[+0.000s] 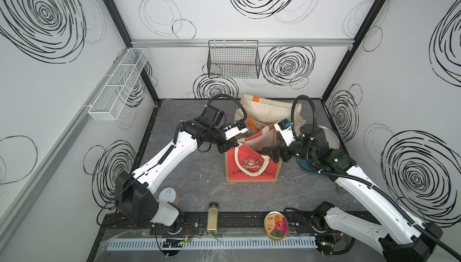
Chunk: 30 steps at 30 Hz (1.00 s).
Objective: Put away the canvas bag
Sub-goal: Press the canvas bag at the center of the board.
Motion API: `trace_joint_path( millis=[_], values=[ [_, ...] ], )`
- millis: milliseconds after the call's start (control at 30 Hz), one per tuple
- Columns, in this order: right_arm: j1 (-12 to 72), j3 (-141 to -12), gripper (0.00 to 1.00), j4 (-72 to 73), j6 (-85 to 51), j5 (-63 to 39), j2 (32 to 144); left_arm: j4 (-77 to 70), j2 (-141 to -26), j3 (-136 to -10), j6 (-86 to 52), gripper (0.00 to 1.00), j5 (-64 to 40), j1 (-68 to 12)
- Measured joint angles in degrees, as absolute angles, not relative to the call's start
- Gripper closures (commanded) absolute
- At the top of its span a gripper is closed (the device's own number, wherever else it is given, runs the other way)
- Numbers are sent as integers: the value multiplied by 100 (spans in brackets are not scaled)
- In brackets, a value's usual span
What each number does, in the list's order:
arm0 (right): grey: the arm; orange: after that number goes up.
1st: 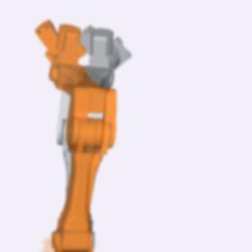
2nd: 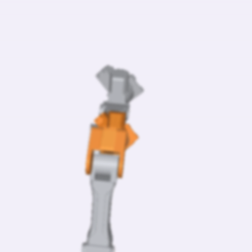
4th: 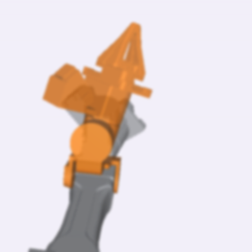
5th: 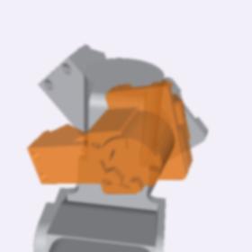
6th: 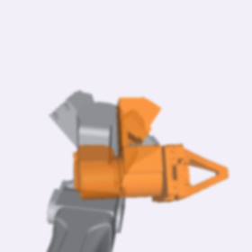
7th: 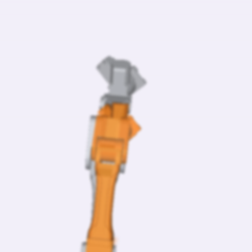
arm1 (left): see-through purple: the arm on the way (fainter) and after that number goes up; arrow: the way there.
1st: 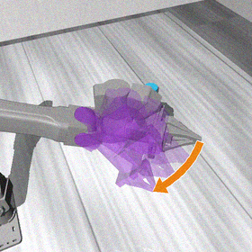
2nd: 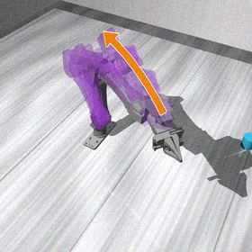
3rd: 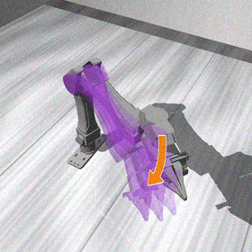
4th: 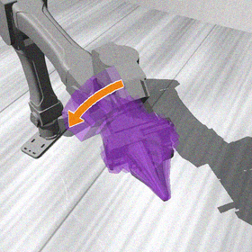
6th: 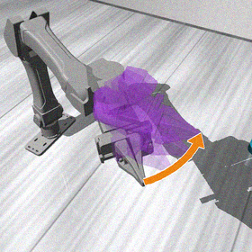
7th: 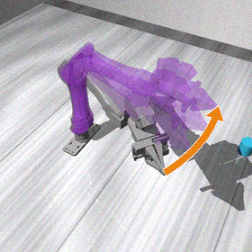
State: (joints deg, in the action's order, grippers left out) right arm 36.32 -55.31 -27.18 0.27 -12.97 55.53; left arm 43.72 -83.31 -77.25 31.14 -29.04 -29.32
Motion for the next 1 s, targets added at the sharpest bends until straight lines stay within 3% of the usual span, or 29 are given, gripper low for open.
trace_joint_path(
  millis=[100, 433, 767, 1000],
  values=[
    [4042, -5583, 0, -2738, 331, -991, 5642, 4421, -8331, -7732, 3162, 100, -2864, -2993],
    [4047, -7472, 2, -2792, 1503, -2058, 7430, 4751, -8075, -7736, 3621, 100, -3492, -2871],
    [3859, -7651, 11, -3085, 1785, -3118, 8267, 4880, -7813, -7631, 3863, 100, -3747, -2510],
    [3944, -7649, 1, -3402, 1675, -3192, 8226, 4772, -7811, -7531, 3603, 100, -3588, -2460]
  ],
)
